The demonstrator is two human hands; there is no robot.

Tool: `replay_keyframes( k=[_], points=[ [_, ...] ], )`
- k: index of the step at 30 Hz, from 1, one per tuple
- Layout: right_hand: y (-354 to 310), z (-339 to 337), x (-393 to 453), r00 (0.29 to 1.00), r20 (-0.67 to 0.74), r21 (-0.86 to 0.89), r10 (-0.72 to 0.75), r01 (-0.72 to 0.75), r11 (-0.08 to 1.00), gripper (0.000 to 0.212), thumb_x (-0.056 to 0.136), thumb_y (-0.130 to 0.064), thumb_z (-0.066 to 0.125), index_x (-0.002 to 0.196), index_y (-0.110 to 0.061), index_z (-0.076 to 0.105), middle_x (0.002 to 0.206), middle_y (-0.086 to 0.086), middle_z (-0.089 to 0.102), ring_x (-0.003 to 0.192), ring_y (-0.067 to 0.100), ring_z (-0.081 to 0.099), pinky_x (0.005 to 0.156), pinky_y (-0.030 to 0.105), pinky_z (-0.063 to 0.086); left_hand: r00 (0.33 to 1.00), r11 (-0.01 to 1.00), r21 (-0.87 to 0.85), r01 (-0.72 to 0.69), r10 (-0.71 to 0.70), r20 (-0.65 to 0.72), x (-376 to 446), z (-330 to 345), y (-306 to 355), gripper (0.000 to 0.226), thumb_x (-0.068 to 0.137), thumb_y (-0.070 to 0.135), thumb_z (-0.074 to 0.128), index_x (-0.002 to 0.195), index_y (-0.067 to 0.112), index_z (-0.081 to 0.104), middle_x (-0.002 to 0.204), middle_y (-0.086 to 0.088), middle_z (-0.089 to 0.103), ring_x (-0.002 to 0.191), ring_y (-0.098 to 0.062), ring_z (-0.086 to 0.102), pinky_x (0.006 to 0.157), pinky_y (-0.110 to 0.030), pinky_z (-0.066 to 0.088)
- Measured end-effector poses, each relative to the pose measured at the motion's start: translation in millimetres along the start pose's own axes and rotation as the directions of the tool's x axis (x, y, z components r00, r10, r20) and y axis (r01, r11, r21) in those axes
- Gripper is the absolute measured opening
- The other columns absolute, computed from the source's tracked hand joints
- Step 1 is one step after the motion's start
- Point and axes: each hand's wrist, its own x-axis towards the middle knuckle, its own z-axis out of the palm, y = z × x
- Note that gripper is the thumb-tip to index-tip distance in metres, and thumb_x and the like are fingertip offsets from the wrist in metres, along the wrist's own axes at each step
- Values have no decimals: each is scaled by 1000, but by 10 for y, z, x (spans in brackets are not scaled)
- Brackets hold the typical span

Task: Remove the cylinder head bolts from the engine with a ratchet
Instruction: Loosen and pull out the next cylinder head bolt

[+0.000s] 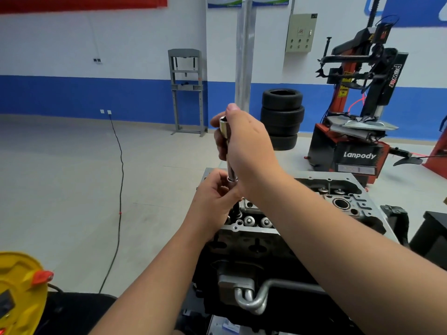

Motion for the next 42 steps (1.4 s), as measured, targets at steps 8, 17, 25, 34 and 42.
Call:
replay_keyframes(
  k=[8,17,25,34,42],
  points=[
    [-56,-132,95,993,108,100,50,-61,993,37,100,-36,55,68,-17,47,49,-4,35,45,14,28,50,30,27,996,999,-2,33,-33,81,-60,-54,9,33,91,59,51,102,36,72,98,2,77,94,-21,74,83,-44,56],
    [-29,66,20,995,-101,-9,-15,14,1000,42,103,-34,43,67,-18,56,56,-5,49,53,11,43,56,31,36,998,999,-44,-7,10,57,-14,-47,-25,9,87,53,65,87,46,70,77,14,70,68,-4,59,63,-21,47],
    [-23,-75,75,1000,-15,-20,19,-19,1000,29,99,-37,54,82,-13,48,56,0,39,52,17,33,53,33,31,999,1000,21,8,-9,50,-48,-29,7,20,90,60,58,92,44,70,86,5,74,77,-22,67,67,-44,52],
    [-52,-48,88,997,22,91,78,-79,993,41,97,-33,48,59,-18,47,47,-4,36,44,13,27,51,31,25,995,999,-38,30,-26,100,-60,-71,-10,26,91,58,55,102,43,73,94,2,76,93,-18,71,83,-40,51],
    [148,-34,15,988,-125,-4,-86,86,996,41,101,-43,53,90,-4,58,67,0,51,63,16,47,58,29,43,998,998,-1,58,-58,-19,-24,-25,6,19,74,54,73,85,39,68,77,5,71,66,-7,58,61,-28,49]
  ],
)
